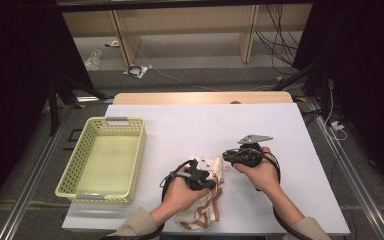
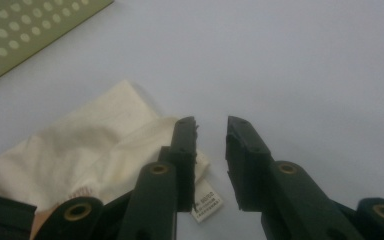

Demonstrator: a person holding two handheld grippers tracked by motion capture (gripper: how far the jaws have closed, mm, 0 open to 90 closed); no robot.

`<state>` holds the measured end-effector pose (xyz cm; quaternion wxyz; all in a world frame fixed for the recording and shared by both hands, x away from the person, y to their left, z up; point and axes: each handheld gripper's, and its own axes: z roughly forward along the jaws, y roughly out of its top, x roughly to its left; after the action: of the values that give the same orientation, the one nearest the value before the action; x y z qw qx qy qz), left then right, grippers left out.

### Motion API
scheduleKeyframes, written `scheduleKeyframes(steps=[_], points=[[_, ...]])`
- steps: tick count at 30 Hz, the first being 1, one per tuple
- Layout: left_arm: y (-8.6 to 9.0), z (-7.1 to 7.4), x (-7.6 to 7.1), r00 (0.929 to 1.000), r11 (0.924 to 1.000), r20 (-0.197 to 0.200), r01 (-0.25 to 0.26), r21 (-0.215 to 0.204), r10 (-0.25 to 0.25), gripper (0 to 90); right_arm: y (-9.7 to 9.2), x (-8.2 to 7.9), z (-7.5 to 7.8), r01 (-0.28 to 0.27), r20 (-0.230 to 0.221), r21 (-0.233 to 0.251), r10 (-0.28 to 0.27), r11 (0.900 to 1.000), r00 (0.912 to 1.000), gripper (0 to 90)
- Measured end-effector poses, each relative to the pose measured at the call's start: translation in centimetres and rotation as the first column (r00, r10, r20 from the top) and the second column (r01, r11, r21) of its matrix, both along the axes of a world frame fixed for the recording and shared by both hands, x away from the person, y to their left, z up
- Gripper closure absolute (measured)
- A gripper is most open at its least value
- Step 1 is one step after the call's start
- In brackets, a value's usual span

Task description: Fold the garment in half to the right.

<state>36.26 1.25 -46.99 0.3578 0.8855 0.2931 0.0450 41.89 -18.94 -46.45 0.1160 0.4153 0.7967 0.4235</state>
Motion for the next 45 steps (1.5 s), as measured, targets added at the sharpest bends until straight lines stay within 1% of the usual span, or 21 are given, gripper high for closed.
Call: scheduleKeyframes(steps=[7, 11, 15, 19, 20, 21, 23, 26, 27, 28, 29, 32, 35, 38, 39, 40, 41, 42, 43, 44, 45], points=[[-1.0, 0.3, -1.0, 0.9969, 0.9971, 0.030, 0.072, 0.023, -0.073, 83.4, -0.1, 0.0, 0.0, 0.007, -0.019, 0.007, -0.007, 1.0000, 0.9998, 70.0], [-1.3, 0.7, -1.8, 0.9944, 0.9949, 0.032, 0.100, 0.016, -0.101, 80.6, -0.8, 0.2, 0.9, 0.070, -0.009, 0.047, -0.070, 0.9964, 0.9975, 66.0], [-1.1, 1.1, -2.5, 0.9907, 0.9910, 0.028, 0.133, 0.018, -0.133, 78.8, -1.1, 0.2, 1.3, 0.083, -0.005, 0.069, -0.083, 0.9941, 0.9965, 63.5], [0.6, 2.2, -3.5, 0.9908, 0.9909, 0.020, 0.133, 0.018, -0.134, 74.6, -0.5, 0.4, 0.8, 0.056, -0.052, 0.046, -0.053, 0.9974, 0.9972, 59.7], [1.2, 2.3, -3.9, 0.9908, 0.9908, 0.000, 0.135, 0.002, -0.135, 74.1, -0.3, 0.5, 0.6, 0.048, -0.061, 0.039, -0.045, 0.9981, 0.9971, 59.1], [1.7, 2.2, -4.7, 0.9886, 0.9890, -0.029, 0.147, -0.013, -0.148, 73.0, 0.3, 0.8, 0.2, 0.020, -0.122, 0.013, -0.018, 0.9997, 0.9923, 55.5], [1.9, 1.9, -5.5, 0.9845, 0.9858, -0.051, 0.167, -0.017, -0.168, 72.4, 0.8, 1.0, -0.3, 0.007, -0.155, -0.015, -0.010, 0.9999, 0.9879, 55.6], [1.7, 1.5, -6.2, 0.9803, 0.9822, -0.061, 0.188, -0.010, -0.188, 72.4, 1.1, 1.1, -0.7, -0.012, -0.183, -0.053, 0.002, 0.9985, 0.9832, 60.3], [1.4, 1.0, -6.7, 0.9766, 0.9793, -0.073, 0.202, -0.006, -0.202, 73.0, 1.4, 1.0, -1.1, -0.025, -0.187, -0.082, 0.009, 0.9963, 0.9824, 70.0], [1.4, 1.0, -6.7, 0.9766, 0.9793, -0.073, 0.202, -0.006, -0.202, 73.4, 1.4, 1.0, -1.1, -0.025, -0.187, -0.082, 0.009, 0.9963, 0.9824, 70.0], [1.2, 0.8, -6.9, 0.9731, 0.9765, -0.083, 0.216, 0.000, -0.215, 73.6, 1.5, 0.9, -1.1, -0.048, -0.193, -0.100, 0.028, 0.9939, 0.9809, 79.5], [1.3, 0.9, -6.6, 0.9755, 0.9787, -0.080, 0.205, -0.005, -0.205, 73.6, 1.7, 0.7, -1.0, -0.066, -0.188, -0.109, 0.045, 0.9919, 0.9811, 86.3], [2.0, 1.6, -5.9, 0.9852, 0.9868, -0.058, 0.160, -0.023, -0.161, 73.5, 2.1, 0.5, -0.6, -0.097, -0.144, -0.129, 0.078, 0.9869, 0.9864, 87.8], [2.4, 1.8, -5.8, 0.9873, 0.9886, -0.052, 0.149, -0.022, -0.150, 72.9, 2.3, 0.3, -0.2, -0.119, -0.104, -0.104, 0.108, 0.9875, 0.9887, 87.8], [2.6, 1.6, -5.9, 0.9871, 0.9884, -0.054, 0.150, -0.021, -0.151, 72.6, 2.7, 0.2, 0.5, -0.137, -0.041, -0.087, 0.133, 0.9868, 0.9902, 87.9], [2.6, 1.6, -5.9, 0.9871, 0.9884, -0.054, 0.150, -0.021, -0.151, 72.3, 2.7, 0.2, 0.5, -0.137, -0.041, -0.087, 0.133, 0.9868, 0.9902, 87.9], [2.6, 1.4, -6.2, 0.9859, 0.9874, -0.055, 0.157, -0.020, -0.158, 72.0, 3.2, 0.1, 1.0, -0.149, 0.012, -0.057, 0.150, 0.9872, 0.9887, 88.1], [2.6, 1.4, -6.2, 0.9859, 0.9874, -0.055, 0.157, -0.020, -0.158, 71.9, 3.2, 0.1, 1.0, -0.149, 0.012, -0.057, 0.150, 0.9872, 0.9887, 88.1], [2.7, 1.4, -6.5, 0.9867, 0.9877, -0.047, 0.155, -0.022, -0.156, 71.8, 3.6, 0.1, 1.4, -0.168, 0.069, -0.028, 0.169, 0.9854, 0.9831, 88.1], [2.7, 1.4, -6.5, 0.9867, 0.9877, -0.047, 0.155, -0.022, -0.156, 71.7, 3.6, 0.1, 1.4, -0.168, 0.069, -0.028, 0.169, 0.9854, 0.9831, 88.1], [2.8, 1.6, -6.6, 0.9875, 0.9882, -0.038, 0.152, -0.019, -0.153, 71.5, 3.7, 0.3, 1.5, -0.171, 0.108, 0.000, 0.170, 0.9853, 0.9795, 88.1]])
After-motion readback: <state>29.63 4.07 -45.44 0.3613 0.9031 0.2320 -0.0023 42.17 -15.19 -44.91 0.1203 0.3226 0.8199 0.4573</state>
